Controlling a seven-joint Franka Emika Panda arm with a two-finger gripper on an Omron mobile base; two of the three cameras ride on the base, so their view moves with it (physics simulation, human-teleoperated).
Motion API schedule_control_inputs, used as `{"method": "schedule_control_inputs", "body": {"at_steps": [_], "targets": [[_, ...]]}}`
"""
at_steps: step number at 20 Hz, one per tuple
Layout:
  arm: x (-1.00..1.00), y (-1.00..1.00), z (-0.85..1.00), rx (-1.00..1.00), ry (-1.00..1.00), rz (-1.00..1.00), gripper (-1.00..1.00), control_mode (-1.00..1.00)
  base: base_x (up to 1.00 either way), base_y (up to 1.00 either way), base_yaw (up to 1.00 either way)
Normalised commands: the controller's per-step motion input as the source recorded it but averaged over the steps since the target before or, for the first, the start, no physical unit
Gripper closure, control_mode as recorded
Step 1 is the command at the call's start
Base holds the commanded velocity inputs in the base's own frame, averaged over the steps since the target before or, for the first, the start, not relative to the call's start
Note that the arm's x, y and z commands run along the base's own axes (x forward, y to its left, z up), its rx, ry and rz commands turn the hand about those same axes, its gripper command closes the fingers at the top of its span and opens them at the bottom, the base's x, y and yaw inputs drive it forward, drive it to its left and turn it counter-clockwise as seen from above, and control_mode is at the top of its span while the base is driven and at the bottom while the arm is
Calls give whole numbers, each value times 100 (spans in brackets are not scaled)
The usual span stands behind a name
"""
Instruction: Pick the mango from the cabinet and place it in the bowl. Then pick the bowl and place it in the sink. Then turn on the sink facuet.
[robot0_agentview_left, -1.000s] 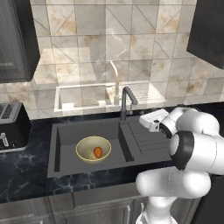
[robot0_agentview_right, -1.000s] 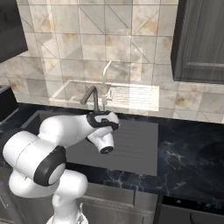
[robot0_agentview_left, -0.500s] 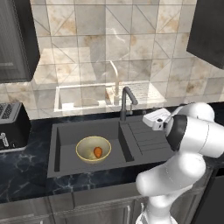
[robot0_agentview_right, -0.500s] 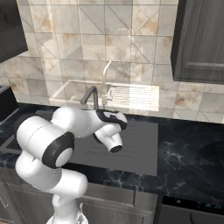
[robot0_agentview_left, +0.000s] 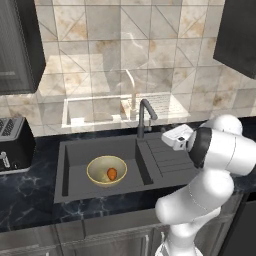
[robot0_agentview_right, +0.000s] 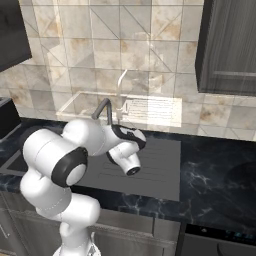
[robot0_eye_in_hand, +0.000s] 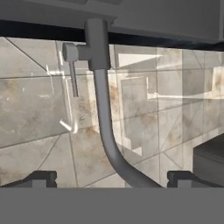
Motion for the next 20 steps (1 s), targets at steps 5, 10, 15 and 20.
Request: {"method": "schedule_control_inputs", "body": {"at_steps": [5,10,15,20], "targets": [[20,9,0,0,0,-1,-100,-100,0,0,0],[35,1,0,0,1,-3,-100,-100,0,0,0],[56,0,-6,0,6,-2,-100,-100,0,0,0],[39,0,-4,0,2,0,-100,-100,0,0,0]]}}
